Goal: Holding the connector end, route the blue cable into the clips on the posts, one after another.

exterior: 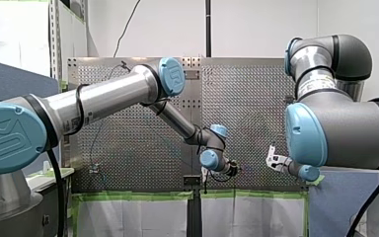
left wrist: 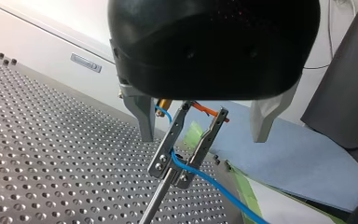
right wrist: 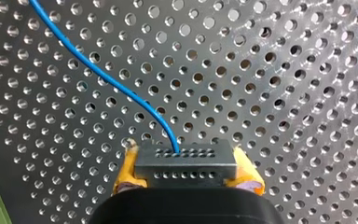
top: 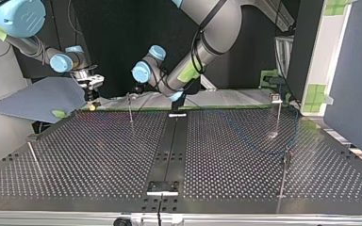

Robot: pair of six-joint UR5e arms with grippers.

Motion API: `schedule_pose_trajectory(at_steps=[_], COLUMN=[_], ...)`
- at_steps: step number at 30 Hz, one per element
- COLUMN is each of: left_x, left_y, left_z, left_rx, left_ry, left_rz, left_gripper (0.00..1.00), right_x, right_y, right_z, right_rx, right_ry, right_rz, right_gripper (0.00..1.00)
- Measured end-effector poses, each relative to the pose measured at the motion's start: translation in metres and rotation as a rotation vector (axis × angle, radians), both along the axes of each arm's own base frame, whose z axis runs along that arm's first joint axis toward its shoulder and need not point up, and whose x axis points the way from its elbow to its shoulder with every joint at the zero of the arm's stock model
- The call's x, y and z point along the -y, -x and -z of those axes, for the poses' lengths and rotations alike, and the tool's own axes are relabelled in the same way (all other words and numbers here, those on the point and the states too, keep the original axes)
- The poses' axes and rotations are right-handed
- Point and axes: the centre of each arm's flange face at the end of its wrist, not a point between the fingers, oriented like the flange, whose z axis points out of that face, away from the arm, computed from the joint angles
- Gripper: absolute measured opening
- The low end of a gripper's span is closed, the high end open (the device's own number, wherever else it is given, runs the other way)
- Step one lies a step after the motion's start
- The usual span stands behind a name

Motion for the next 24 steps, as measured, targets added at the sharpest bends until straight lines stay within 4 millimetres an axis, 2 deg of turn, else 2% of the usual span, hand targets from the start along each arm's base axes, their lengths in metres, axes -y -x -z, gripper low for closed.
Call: schedule_pose_trajectory(at_steps=[24], left_x=[-0.0005], left_y=[-0.0042], left_z=[-0.0012], left_rx=[0.002], left_ry=[0.027], left_rz=[-0.01], left_gripper=[1.0], right_x=[-0.0003], right_y=[0.0006], right_z=[0.0011], right_rx=[0.0], right_ry=[-0.002], right_rz=[0.001], right_gripper=[0.0])
